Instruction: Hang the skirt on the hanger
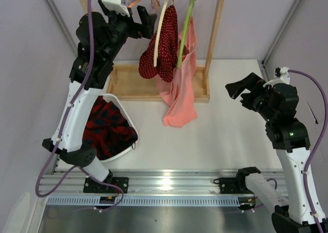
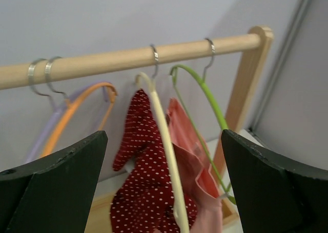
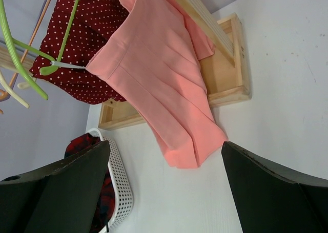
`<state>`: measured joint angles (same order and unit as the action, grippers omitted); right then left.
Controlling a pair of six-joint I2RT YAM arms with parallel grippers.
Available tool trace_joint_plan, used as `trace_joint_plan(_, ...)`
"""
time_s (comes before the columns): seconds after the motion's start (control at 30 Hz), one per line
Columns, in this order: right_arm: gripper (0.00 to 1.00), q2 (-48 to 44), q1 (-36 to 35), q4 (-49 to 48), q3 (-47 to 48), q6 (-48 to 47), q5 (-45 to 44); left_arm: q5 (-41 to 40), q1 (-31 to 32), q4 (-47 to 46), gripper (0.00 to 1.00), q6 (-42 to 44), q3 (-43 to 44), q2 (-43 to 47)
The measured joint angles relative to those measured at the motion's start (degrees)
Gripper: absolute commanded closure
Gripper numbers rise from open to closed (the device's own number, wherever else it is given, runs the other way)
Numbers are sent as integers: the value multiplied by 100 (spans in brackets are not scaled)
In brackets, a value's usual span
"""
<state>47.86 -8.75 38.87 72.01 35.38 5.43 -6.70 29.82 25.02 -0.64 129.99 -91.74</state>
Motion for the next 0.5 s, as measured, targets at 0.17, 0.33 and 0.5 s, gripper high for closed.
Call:
trace_joint_plan(0.17,1,-11,0,33,0,59,-2,544,2,96,2,-249,2,-280)
trace_joint_plan(0.33,1,-15,0,44,0,63,-22,505,7,243,9,-409,57,-636)
trace_joint_plan(0.5,1,-17,0,74,0,61,-55,203,85,310,17,-437,96,-970)
